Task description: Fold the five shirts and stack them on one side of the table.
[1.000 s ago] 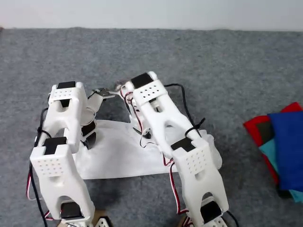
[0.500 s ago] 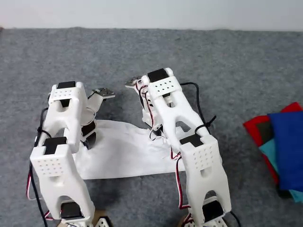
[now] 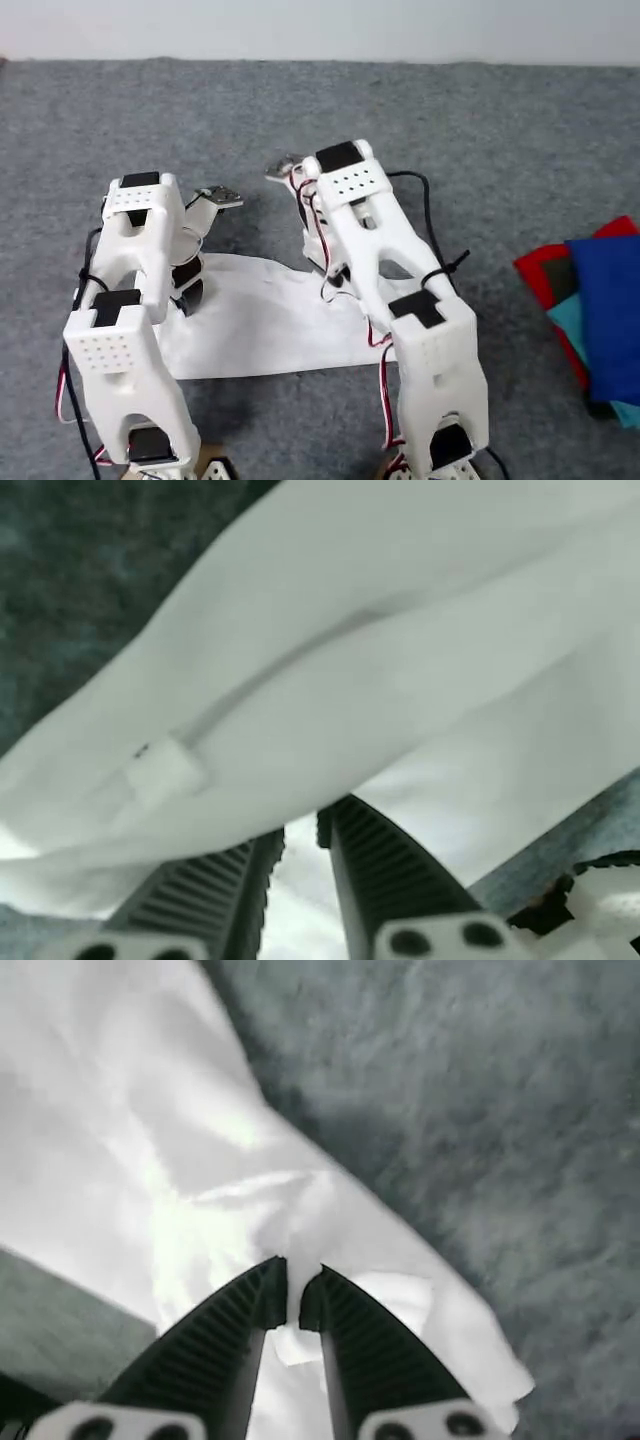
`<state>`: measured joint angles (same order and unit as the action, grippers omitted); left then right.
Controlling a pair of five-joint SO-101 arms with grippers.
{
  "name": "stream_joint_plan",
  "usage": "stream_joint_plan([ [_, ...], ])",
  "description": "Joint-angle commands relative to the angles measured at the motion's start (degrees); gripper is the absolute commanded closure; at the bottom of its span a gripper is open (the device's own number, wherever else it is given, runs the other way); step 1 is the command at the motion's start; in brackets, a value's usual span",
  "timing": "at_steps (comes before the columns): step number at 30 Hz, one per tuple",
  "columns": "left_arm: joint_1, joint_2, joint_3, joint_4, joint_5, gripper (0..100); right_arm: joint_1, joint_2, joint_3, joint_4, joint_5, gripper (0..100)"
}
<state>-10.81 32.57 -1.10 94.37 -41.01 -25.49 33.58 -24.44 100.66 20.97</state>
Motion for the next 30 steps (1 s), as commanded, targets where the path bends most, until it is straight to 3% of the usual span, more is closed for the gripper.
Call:
stream_joint_plan([
  [1,-0.18,-0.18,-1.63,-0.09,0.35,94,-1.45,-7.43,5.45,2.42,0.44,98.9],
  [7,-0.18,-0.18,-1.63,-0.09,0.35,94,-3.82,-12.09,13.8,2.33,0.44,98.7],
  [16,-0.18,-0.18,-1.54,-0.09,0.35,94,-4.7,-17.45,14.24,1.89,0.62,98.6],
  [24,-0.18,-0.09,-1.54,-0.09,0.35,94,-8.66,-17.8,15.74,2.33,0.53,79.3],
  [30,-0.44,-0.09,-1.54,0.0,0.35,94,-10.33,-19.3,15.47,2.33,0.62,83.8],
])
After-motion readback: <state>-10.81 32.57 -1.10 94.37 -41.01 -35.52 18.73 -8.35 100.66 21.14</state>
